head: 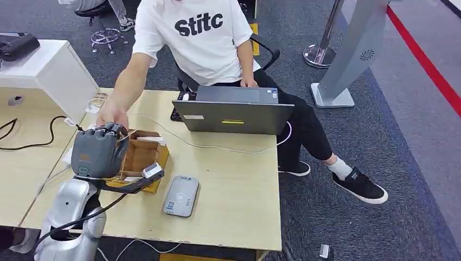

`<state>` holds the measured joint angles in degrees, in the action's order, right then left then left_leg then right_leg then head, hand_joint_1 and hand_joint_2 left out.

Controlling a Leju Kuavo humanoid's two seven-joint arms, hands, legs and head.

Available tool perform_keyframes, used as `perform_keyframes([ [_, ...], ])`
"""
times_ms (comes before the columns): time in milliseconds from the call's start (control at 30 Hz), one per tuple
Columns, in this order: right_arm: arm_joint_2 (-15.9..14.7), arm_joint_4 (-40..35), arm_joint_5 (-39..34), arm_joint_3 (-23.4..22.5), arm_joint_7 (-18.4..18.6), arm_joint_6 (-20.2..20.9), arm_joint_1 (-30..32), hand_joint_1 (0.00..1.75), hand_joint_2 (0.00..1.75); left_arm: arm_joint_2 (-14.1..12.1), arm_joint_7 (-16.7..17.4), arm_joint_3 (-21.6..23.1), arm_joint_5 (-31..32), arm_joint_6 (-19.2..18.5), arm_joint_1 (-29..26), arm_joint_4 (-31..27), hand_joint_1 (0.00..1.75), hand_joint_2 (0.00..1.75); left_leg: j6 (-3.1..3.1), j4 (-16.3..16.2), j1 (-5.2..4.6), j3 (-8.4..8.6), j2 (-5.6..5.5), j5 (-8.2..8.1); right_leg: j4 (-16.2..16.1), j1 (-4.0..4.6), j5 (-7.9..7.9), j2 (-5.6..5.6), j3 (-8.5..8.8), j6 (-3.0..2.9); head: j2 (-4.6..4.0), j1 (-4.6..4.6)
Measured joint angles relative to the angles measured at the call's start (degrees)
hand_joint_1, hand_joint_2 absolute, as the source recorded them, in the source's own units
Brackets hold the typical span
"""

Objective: Pass the card to the sensor for recognition and then transmit it.

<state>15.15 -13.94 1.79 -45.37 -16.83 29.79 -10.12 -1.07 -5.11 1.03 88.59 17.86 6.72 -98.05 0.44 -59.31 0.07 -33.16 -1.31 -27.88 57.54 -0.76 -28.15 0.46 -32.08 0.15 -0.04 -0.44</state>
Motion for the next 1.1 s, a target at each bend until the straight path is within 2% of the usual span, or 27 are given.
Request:
perform_keyframes([
  [33, 0.0, -0.02, 0.0, 0.02, 0.0, 0.02, 0.01, 0.0, 1.75, 0.0, 0.02, 0.0, 0.39, 0.0, -0.01, 0.0, 0.03, 1.75, 0.0, 0.0, 0.0, 0.0, 0.0, 0.0, 0.0, 0.0, 0.0, 0.0, 0.0, 0.0, -0.02, 0.0],
  [533, 0.0, -0.02, -0.68, 0.11, -0.02, 0.07, 0.14, 0.0, 1.75, -0.02, 0.72, 0.02, 1.22, 0.02, -1.08, 0.0, 0.0, 1.75, 0.0, -0.01, -0.01, -0.01, 0.0, 0.0, -0.01, 0.0, 0.0, 0.0, -0.01, 0.0, 0.0, 0.0],
  [633, 0.0, -0.02, -1.03, 0.11, 0.61, 0.04, 0.12, 0.0, 1.75, -0.2, -1.67, 0.83, 0.7, -1.92, -1.63, 0.19, 0.0, 1.75, 0.0, 0.0, -0.01, -0.01, 0.0, 0.0, -0.01, 0.0, 0.0, 0.0, -0.01, 0.0, 0.0, 0.0],
  [767, -0.02, -0.02, -1.36, 0.15, 1.05, 0.02, 0.08, 0.0, 1.75, -2.21, -3.69, 3.48, -1.18, -2.97, -2.64, 2.74, 0.0, 1.75, 0.0, 0.0, -0.01, -0.01, 0.03, 0.0, -0.01, 0.0, 0.0, 0.02, -0.03, 0.0, -0.02, 0.0],
  [933, -0.04, -0.02, -1.4, 0.68, 1.4, -0.02, 0.01, 0.0, 1.75, -5.14, -3.48, 5.88, -1.64, -2.27, -3.92, 7.25, 0.0, 1.75, 0.0, 0.01, 0.0, -0.01, 0.03, 0.0, 0.0, 0.01, -0.01, 0.02, -0.05, 0.0, 0.0, 0.0],
  [1100, -0.04, -0.02, -1.36, 1.36, 1.66, -0.15, -0.12, 0.0, 1.75, -6.34, -3.45, 7.01, -1.45, -0.66, -4.8, 9.77, 0.0, 1.75, 0.0, 0.01, 0.0, -0.03, 0.02, 0.0, 0.0, 0.0, 0.0, 0.01, -0.05, 0.0, -0.02, 0.0],
])
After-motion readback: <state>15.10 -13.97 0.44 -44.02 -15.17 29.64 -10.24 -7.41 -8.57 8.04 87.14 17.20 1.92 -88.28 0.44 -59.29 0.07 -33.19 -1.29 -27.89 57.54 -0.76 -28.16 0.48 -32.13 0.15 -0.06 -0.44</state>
